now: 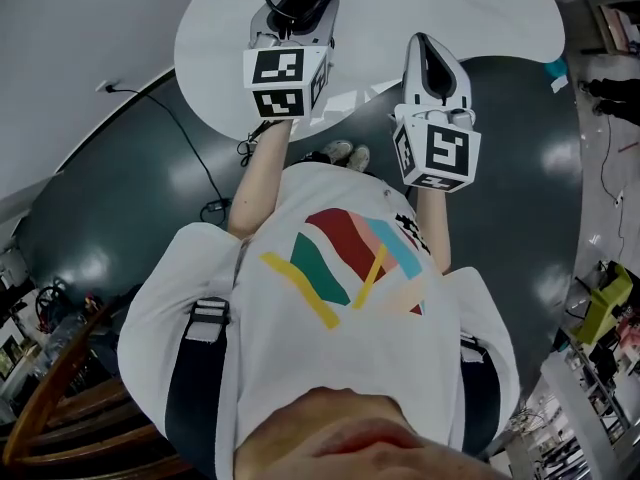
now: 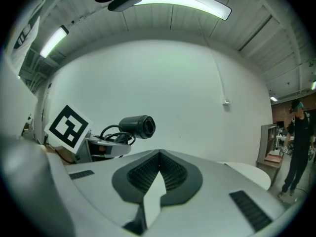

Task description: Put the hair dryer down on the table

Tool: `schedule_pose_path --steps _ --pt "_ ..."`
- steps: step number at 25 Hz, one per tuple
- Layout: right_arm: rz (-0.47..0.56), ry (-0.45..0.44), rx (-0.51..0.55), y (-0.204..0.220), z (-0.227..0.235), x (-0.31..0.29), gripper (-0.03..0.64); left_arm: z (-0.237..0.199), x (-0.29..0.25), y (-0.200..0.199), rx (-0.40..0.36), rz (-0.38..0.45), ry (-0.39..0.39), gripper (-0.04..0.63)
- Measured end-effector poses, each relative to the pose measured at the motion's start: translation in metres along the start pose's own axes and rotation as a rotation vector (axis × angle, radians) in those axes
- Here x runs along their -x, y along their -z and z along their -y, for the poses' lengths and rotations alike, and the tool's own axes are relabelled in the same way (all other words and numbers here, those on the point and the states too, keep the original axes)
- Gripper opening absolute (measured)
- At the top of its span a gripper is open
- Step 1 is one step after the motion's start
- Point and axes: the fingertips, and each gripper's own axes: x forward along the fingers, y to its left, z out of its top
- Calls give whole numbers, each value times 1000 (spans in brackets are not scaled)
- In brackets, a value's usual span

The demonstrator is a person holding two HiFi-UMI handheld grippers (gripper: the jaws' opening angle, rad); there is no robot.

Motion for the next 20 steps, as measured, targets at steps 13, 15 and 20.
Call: schedule_pose_path --steps 13,15,20 --pt "-32 43 4 7 -5 7 9 -9 -35 47 0 -167 44 218" --pt "-38 53 2 11 -1 10 9 -7 -41 58 4 -186 46 218" --pt "-46 80 1 12 6 13 9 -8 -50 85 1 -242 41 218"
